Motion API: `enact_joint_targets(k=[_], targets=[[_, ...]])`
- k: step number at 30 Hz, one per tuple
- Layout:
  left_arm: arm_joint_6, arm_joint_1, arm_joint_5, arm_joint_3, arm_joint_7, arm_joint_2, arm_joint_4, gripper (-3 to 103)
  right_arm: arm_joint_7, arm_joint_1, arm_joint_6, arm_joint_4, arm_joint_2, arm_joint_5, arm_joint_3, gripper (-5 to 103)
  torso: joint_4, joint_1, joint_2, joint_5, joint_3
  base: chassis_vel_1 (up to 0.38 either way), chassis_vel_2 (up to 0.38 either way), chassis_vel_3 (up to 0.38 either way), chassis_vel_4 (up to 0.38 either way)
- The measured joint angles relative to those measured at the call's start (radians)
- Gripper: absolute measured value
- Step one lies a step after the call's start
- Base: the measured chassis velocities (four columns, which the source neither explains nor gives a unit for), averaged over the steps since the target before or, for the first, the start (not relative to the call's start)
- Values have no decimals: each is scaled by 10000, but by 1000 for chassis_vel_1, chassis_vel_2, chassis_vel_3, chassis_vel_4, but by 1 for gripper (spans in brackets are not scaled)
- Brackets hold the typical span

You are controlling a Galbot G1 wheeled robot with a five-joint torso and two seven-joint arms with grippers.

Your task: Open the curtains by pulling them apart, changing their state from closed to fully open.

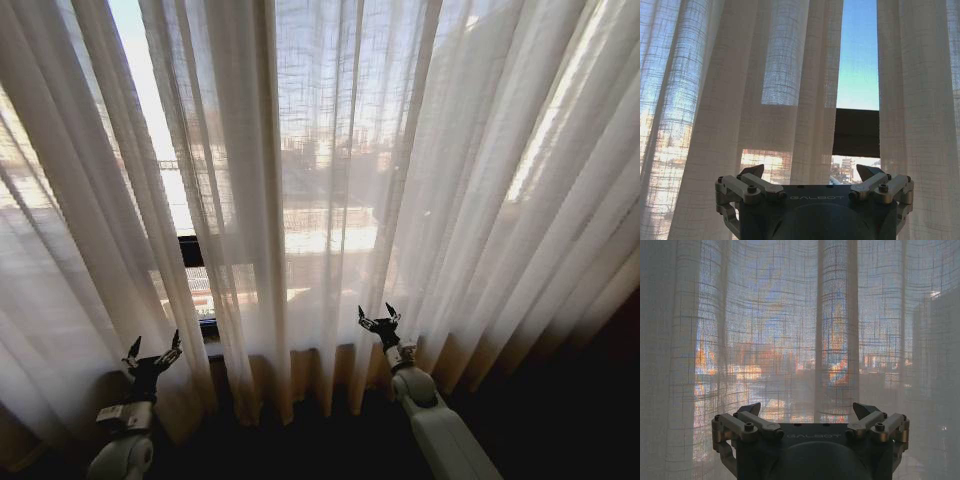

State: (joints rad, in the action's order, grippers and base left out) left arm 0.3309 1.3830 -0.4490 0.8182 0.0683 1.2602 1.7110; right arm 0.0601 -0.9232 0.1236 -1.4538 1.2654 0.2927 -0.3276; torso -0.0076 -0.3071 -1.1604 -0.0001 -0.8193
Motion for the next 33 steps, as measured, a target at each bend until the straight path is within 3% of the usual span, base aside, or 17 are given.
enact_joint_targets(k=[9, 18, 26, 33], targets=[[0, -1, 0, -1, 0, 0, 0, 100, 115, 1185, 175, 1126, 288, -4, 48, 100, 4, 1, 0, 0, 2, 0, 0, 0, 0], [0, -1, 0, -1, 0, 0, 0, 100, 115, 1389, 224, 1488, -124, 110, -317, 100, -4, 2, 0, 1, 2, 0, 0, 0, 0], [0, -1, 0, -1, 0, 0, 0, 100, -223, 2217, 509, 2396, 263, -133, 154, 100, 5, 2, 0, 1, 2, 0, 0, 0, 0], [0, -1, 0, -1, 1, 0, 0, 100, -363, 2367, 735, 2632, 511, -201, 378, 70, 1, 2, -1, 0, 2, 0, 0, 0, 0]])
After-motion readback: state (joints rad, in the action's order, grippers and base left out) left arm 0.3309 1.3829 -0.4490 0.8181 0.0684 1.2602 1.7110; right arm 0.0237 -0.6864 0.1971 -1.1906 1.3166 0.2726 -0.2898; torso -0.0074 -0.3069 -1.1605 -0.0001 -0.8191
